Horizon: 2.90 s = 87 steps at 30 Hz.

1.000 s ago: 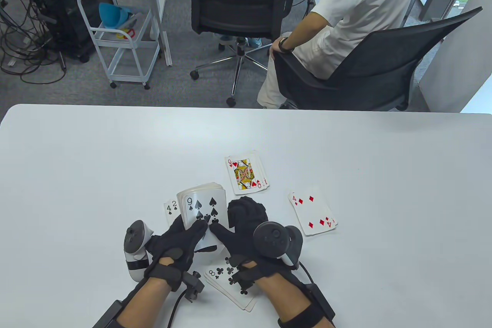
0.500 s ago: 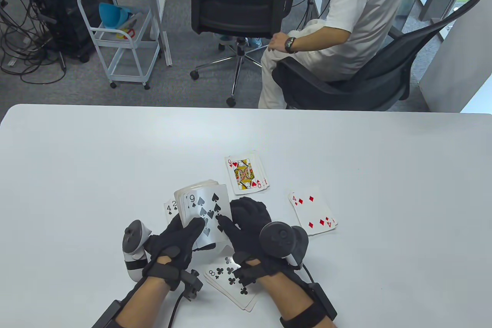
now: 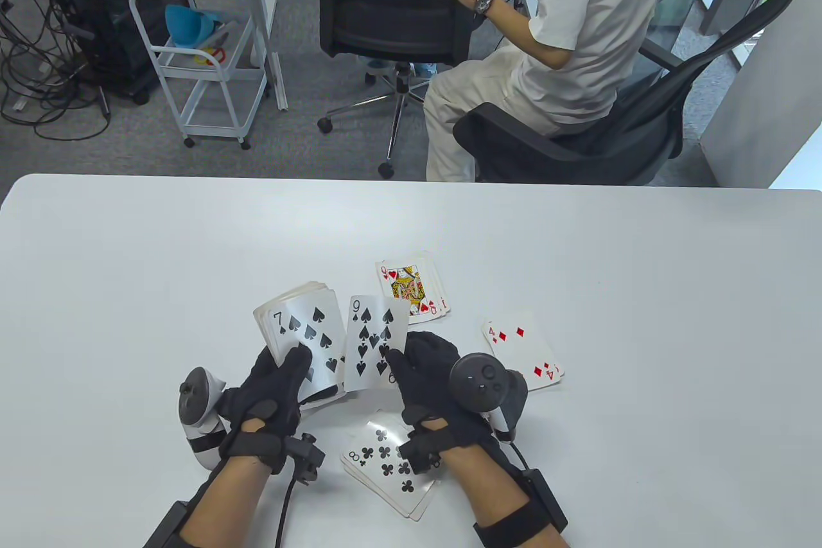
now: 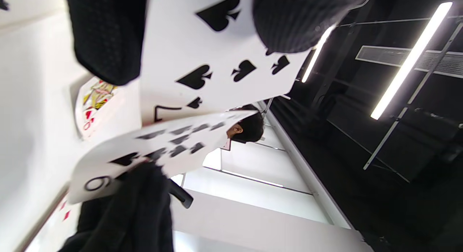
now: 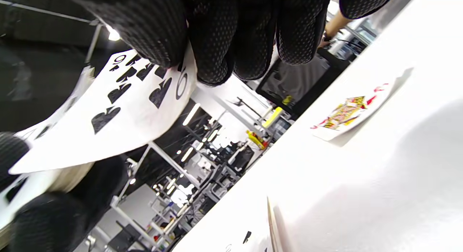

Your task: Playing card suit sorting

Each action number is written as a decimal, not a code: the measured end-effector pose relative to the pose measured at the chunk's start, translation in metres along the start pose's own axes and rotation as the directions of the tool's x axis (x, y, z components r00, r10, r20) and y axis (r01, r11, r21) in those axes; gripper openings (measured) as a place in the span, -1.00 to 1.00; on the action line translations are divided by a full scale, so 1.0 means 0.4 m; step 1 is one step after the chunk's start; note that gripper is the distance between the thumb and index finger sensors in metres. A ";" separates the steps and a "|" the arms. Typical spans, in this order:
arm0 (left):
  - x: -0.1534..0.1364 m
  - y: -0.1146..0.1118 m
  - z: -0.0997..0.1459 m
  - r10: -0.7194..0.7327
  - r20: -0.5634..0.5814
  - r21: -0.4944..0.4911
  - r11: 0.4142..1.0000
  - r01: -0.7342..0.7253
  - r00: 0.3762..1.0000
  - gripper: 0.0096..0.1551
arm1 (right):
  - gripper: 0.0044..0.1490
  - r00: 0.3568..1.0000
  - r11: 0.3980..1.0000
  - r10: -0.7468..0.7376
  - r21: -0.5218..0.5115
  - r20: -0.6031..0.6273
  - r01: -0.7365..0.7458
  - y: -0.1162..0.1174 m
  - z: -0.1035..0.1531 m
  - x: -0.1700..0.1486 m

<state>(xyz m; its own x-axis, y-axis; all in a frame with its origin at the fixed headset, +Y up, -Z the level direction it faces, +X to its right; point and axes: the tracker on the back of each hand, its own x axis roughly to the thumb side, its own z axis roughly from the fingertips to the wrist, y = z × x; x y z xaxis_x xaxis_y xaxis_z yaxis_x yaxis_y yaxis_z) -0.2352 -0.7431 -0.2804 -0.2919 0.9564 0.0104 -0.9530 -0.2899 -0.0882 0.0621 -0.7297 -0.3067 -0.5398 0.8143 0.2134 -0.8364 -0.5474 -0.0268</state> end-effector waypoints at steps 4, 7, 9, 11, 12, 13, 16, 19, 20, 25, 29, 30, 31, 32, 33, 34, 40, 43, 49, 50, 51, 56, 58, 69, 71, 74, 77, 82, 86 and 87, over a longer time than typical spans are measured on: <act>0.018 0.006 -0.001 0.027 0.023 -0.011 1.000 -0.027 0.999 -0.32 | -0.53 0.998 1.000 0.022 0.023 -0.054 -0.021 -0.005 -0.008 -0.018; 0.031 0.007 -0.003 0.052 0.046 -0.010 0.999 -0.052 0.998 -0.32 | -0.53 0.997 0.997 0.051 0.059 -0.066 -0.047 -0.005 -0.011 -0.011; 0.040 0.010 -0.002 0.062 0.059 -0.010 0.998 -0.062 0.996 -0.32 | -0.53 0.992 0.991 0.097 0.098 -0.076 -0.089 0.000 -0.014 -0.003; 0.048 0.014 -0.001 0.074 0.073 -0.008 0.997 -0.073 0.995 -0.32 | -0.53 0.986 0.981 0.148 0.137 -0.078 -0.137 0.012 -0.019 0.008; 0.053 0.017 -0.001 0.081 0.083 -0.005 0.997 -0.081 0.993 -0.32 | -0.53 0.980 0.971 0.183 0.172 -0.080 -0.167 0.022 -0.025 0.015; 0.056 0.019 -0.002 0.089 0.091 -0.002 0.996 -0.089 0.992 -0.32 | -0.53 0.973 0.958 0.216 0.210 -0.083 -0.194 0.034 -0.032 0.023; 0.063 0.025 -0.007 0.107 0.108 0.008 0.994 -0.109 0.988 -0.32 | -0.53 0.956 0.924 0.284 0.288 -0.069 -0.254 0.075 -0.055 0.055; 0.062 0.032 -0.008 0.111 0.108 0.016 0.993 -0.113 0.988 -0.32 | -0.54 0.926 0.874 0.376 0.345 -0.031 -0.343 0.130 -0.091 0.095; 0.061 0.035 -0.008 0.113 0.107 0.021 0.993 -0.116 0.988 -0.32 | -0.53 0.920 0.862 0.392 0.360 -0.028 -0.356 0.148 -0.105 0.107; 0.065 0.042 -0.007 0.121 0.119 0.030 0.992 -0.125 0.986 -0.32 | -0.53 0.873 0.805 0.487 0.404 -0.030 -0.435 0.240 -0.157 0.132; 0.069 0.043 -0.006 0.125 0.127 0.036 0.991 -0.131 0.984 -0.32 | -0.53 0.772 0.708 0.636 0.399 -0.001 -0.583 0.297 -0.167 0.132; 0.069 0.044 -0.006 0.125 0.128 0.037 0.991 -0.131 0.984 -0.32 | -0.52 0.733 0.675 0.680 0.388 0.004 -0.628 0.304 -0.168 0.130; 0.070 0.043 -0.005 0.126 0.129 0.039 0.991 -0.132 0.984 -0.32 | -0.51 0.701 0.642 0.713 0.386 0.019 -0.663 0.309 -0.169 0.126; 0.070 0.044 -0.005 0.127 0.129 0.040 0.990 -0.133 0.983 -0.32 | -0.51 0.689 0.631 0.725 0.387 0.015 -0.672 0.309 -0.169 0.124; 0.070 0.043 -0.005 0.127 0.129 0.040 0.990 -0.133 0.983 -0.32 | -0.51 0.704 0.648 0.710 0.379 0.013 -0.660 0.302 -0.166 0.122; 0.070 0.043 -0.004 0.128 0.129 0.040 0.990 -0.134 0.983 -0.32 | -0.51 0.724 0.671 0.689 0.368 0.012 -0.644 0.292 -0.163 0.122; 0.062 0.030 -0.005 0.116 0.110 0.019 0.993 -0.119 0.987 -0.32 | -0.50 0.882 0.851 0.471 0.265 -0.005 -0.453 0.155 -0.116 0.127; 0.052 0.015 -0.006 0.098 0.089 -0.002 0.995 -0.098 0.991 -0.32 | -0.48 0.948 0.928 0.319 0.197 0.011 -0.315 0.071 -0.076 0.119; 0.025 -0.016 -0.010 0.037 0.046 -0.060 0.998 -0.034 0.998 -0.31 | -0.46 0.995 0.996 0.073 0.052 0.068 -0.077 -0.018 -0.022 0.095; 0.021 -0.019 -0.011 0.027 0.040 -0.065 0.998 -0.024 0.999 -0.31 | -0.46 0.995 0.997 0.066 0.042 0.077 -0.069 -0.020 -0.019 0.094; 0.015 -0.023 -0.011 0.011 0.030 -0.072 0.997 -0.009 0.999 -0.30 | -0.46 0.993 0.997 0.063 0.036 0.099 -0.066 -0.022 -0.014 0.093; -0.009 -0.037 -0.012 -0.056 -0.013 -0.092 0.994 0.054 0.998 -0.30 | -0.44 0.990 0.999 0.035 0.035 0.133 -0.040 -0.012 0.008 0.077; -0.020 -0.044 -0.011 -0.090 -0.032 -0.106 0.991 0.086 0.995 -0.30 | -0.43 0.990 0.997 0.035 0.064 0.135 -0.044 -0.002 0.018 0.072; -0.042 -0.049 -0.001 -0.127 -0.068 -0.108 0.987 0.119 0.990 -0.31 | -0.27 0.957 0.974 0.196 0.066 0.214 -0.215 0.053 0.051 0.104; -0.046 -0.051 -0.001 -0.121 -0.076 -0.119 0.987 0.112 0.990 -0.31 | -0.35 0.964 0.982 0.169 0.046 0.207 -0.182 0.052 0.049 0.102; -0.049 -0.054 -0.002 -0.086 -0.089 -0.129 0.989 0.074 0.992 -0.31 | -0.44 0.978 0.995 0.088 0.038 0.188 -0.097 0.045 0.048 0.096; -0.051 -0.058 -0.002 -0.076 -0.100 -0.147 0.987 0.060 0.992 -0.29 | -0.52 0.973 0.993 0.116 -0.011 0.200 -0.116 0.036 0.048 0.094; -0.048 -0.056 -0.002 -0.037 -0.109 -0.145 0.989 0.021 0.993 -0.29 | -0.53 0.978 0.993 0.119 -0.040 0.170 -0.114 0.025 0.044 0.087; -0.038 -0.044 -0.003 -0.033 -0.096 -0.122 0.992 0.022 0.995 -0.29 | -0.50 0.980 0.991 0.130 -0.058 0.152 -0.122 0.019 0.040 0.079; -0.035 -0.039 -0.003 -0.032 -0.090 -0.110 0.994 0.022 0.995 -0.29 | -0.50 0.981 0.991 0.130 -0.050 0.142 -0.124 0.016 0.038 0.076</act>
<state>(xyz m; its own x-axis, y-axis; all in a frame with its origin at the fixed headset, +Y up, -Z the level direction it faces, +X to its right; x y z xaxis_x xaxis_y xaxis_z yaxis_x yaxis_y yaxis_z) -0.2161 -0.7517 -0.2802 -0.2527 0.9645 -0.0768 -0.9445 -0.2631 -0.1966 0.0416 -0.7113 -0.2854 -0.6248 0.7008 0.3442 -0.7669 -0.6336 -0.1020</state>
